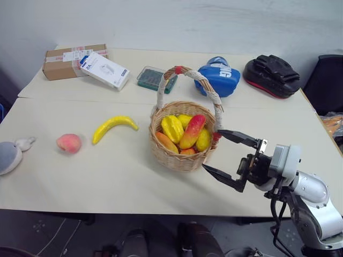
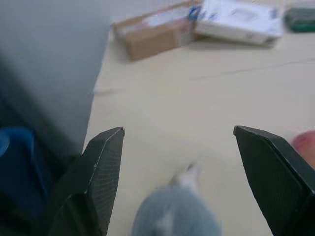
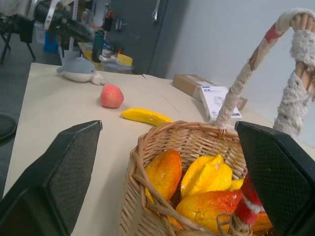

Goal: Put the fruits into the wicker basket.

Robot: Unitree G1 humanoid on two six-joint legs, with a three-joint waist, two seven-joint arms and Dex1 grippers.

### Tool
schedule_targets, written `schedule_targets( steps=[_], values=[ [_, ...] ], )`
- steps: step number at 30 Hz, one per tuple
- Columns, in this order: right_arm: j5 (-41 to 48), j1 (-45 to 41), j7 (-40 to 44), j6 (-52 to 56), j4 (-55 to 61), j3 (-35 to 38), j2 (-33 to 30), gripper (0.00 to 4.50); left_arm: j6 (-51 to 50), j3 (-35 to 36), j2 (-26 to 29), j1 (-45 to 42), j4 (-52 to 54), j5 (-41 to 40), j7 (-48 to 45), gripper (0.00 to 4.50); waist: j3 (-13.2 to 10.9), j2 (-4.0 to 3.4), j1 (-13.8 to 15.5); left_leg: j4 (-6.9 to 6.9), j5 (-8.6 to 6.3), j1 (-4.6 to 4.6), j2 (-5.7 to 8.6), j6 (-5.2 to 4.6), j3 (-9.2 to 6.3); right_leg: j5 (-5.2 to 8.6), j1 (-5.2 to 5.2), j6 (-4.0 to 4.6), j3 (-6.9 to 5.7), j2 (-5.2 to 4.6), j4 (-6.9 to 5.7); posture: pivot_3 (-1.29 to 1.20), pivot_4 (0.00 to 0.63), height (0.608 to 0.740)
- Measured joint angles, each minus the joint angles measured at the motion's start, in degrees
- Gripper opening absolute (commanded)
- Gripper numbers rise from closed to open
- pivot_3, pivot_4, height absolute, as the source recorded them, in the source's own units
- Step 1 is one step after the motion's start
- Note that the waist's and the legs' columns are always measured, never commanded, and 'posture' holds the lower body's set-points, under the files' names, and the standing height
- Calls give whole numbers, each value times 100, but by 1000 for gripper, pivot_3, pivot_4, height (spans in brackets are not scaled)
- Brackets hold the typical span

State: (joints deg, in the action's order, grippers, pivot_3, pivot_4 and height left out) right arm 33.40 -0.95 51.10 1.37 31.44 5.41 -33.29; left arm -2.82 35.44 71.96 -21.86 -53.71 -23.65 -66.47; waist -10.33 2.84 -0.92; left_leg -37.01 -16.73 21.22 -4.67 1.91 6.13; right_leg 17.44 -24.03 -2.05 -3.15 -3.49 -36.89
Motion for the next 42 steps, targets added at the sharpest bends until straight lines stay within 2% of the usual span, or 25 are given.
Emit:
schedule_targets(
  steps=[4,7,12,20,24,25,26,28,29,30,33,36,38,42],
  values=[
    [-31,-117,172,0,-63,-77,-4,4500,-125,-792,-173,148,920,52,-1144,4464,-23,-58,8,8,-7,3,2,-15,35,1,-22,-2,23,5,-6,0,150,740],
    [-63,-323,214,37,-8,-228,-10,4500,-11,-1384,-623,192,1176,234,-1390,4464,-27,-66,-35,-3,-9,18,8,-11,72,0,-53,-6,22,34,-25,0,150,740],
    [-49,-507,89,247,200,-390,17,4500,416,-2027,-1107,-569,618,709,-1218,4464,-23,-43,-67,-23,-11,14,-14,10,96,0,-55,-5,15,82,-43,0,150,740],
    [-112,-297,-73,269,221,-375,16,4500,1095,-2374,-1511,-1425,-584,1289,-504,4464,-19,-36,-66,-25,-12,2,-11,11,101,0,-56,-6,26,83,-52,0,150,740],
    [-161,-249,-169,277,227,-373,16,4500,1169,-2487,-1582,-1554,-904,1499,-238,4464,-19,-36,-70,-24,-12,1,-11,10,101,0,-58,-6,29,86,-53,0,150,740],
    [-172,-242,-191,278,230,-368,15,4500,1167,-2524,-1588,-1554,-982,1533,-242,4065,-19,-36,-71,-24,-12,1,-12,11,101,0,-59,-6,29,87,-53,0,150,740],
    [-180,-220,-199,278,236,-353,15,4500,1160,-2534,-1590,-1553,-1023,1565,-251,3893,-19,-36,-69,-24,-12,2,-12,10,102,0,-60,-5,28,88,-53,0,150,740],
    [-185,-187,-206,278,238,-300,8,4500,1171,-2538,-1569,-1533,-1028,1615,-291,3191,-19,-36,-62,-24,-12,3,-12,10,102,0,-59,-5,25,88,-53,0,150,740],
    [-186,-180,-207,277,242,-271,3,4500,1176,-2538,-1540,-1512,-1027,1628,-320,2989,-19,-36,-65,-24,-12,2,-12,10,103,0,-59,-5,27,88,-53,0,150,740],
    [-190,-174,-206,276,245,-267,-1,4500,1215,-2535,-1490,-1457,-1026,1637,-364,2801,-19,-36,-73,-23,-12,0,-13,10,102,0,-59,-5,31,85,-53,0,150,740],
    [-198,-130,-206,266,246,-251,-2,4500,1071,-2445,-1395,-1337,-960,1540,-695,2698,-19,-36,-70,-22,-12,0,-13,11,102,1,-60,-4,29,87,-53,0,150,740],
    [-199,-53,-277,249,222,-15,-3,4500,67,-2229,-1376,-1147,-76,932,-1448,2698,-21,-33,-49,-26,-12,7,-10,11,109,2,-59,-3,19,94,-54,0,150,740],
    [-207,11,-355,246,122,274,-46,4500,-854,-2170,-1374,-943,1199,363,-1793,2698,-20,-31,-4,-30,-12,8,-9,11,102,2,-49,-3,35,85,-53,0,150,740],
    [-332,214,-514,216,-111,801,-63,4500,-2264,-2305,-1628,-735,3966,-567,-1704,2698,-22,-39,68,-30,-12,-2,2,2,87,-3,-44,-12,93,81,-52,0,150,740]
  ],
)
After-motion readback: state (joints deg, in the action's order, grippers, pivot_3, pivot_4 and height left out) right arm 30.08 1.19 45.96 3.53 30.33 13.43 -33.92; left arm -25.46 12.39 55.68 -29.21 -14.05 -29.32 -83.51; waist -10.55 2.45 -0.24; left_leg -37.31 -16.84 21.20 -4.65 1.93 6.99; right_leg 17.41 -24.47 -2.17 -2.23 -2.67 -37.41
